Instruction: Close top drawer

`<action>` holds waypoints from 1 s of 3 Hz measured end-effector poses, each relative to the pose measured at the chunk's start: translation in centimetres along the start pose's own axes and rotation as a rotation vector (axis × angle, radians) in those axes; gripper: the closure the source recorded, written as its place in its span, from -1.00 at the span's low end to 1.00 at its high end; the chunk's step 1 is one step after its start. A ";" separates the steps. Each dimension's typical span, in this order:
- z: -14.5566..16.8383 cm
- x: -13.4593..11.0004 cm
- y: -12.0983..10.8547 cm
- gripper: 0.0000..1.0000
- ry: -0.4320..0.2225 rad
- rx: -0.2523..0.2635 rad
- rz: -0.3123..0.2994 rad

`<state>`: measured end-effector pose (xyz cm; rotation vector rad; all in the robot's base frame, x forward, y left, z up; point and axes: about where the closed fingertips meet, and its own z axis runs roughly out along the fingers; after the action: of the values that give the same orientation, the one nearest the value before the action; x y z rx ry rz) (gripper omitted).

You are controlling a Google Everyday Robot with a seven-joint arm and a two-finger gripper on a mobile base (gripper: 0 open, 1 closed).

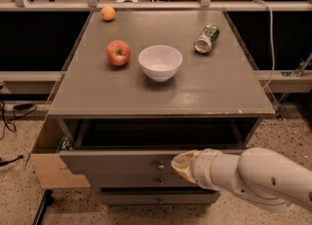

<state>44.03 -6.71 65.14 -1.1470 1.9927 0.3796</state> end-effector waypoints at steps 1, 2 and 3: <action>0.0 0.1 -0.9 1.00 -0.002 0.032 -0.004; 0.2 0.1 -1.8 1.00 -0.004 0.060 -0.010; 0.7 -0.2 -2.6 1.00 -0.012 0.077 -0.018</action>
Offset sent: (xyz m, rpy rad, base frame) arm 0.0283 -0.0167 -0.0016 -0.0293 -0.0710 -0.0681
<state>46.61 -7.59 65.11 -1.1115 1.9683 0.2969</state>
